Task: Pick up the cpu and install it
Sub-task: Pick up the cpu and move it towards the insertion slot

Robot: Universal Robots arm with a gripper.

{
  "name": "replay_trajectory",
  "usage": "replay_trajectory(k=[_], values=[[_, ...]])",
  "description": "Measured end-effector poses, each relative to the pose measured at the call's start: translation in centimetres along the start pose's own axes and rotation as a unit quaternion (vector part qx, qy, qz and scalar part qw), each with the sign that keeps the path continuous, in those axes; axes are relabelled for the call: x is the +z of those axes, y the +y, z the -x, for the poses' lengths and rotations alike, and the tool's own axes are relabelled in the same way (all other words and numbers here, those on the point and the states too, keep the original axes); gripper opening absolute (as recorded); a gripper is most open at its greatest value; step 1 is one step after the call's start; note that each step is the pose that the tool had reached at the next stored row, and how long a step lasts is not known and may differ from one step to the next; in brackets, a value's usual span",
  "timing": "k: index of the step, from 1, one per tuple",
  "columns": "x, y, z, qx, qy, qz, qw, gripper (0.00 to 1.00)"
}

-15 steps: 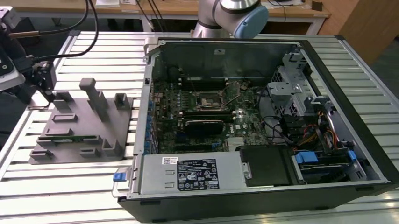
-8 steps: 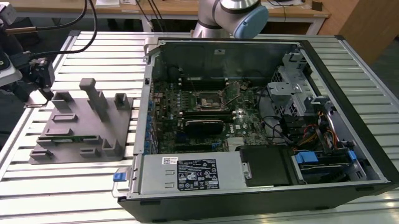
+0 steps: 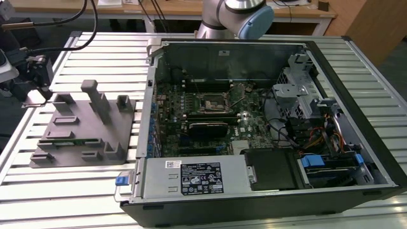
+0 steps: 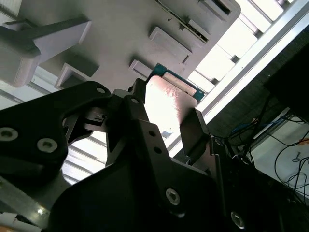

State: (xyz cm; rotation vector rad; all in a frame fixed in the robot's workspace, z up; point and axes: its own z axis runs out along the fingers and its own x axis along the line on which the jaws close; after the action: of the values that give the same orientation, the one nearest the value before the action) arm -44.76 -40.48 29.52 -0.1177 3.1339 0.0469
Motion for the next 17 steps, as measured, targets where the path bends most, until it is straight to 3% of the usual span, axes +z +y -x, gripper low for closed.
replay_trajectory(k=[17], values=[[-1.93,0.16,-0.14,0.0,-0.0017,-0.0001,1.0,0.53]])
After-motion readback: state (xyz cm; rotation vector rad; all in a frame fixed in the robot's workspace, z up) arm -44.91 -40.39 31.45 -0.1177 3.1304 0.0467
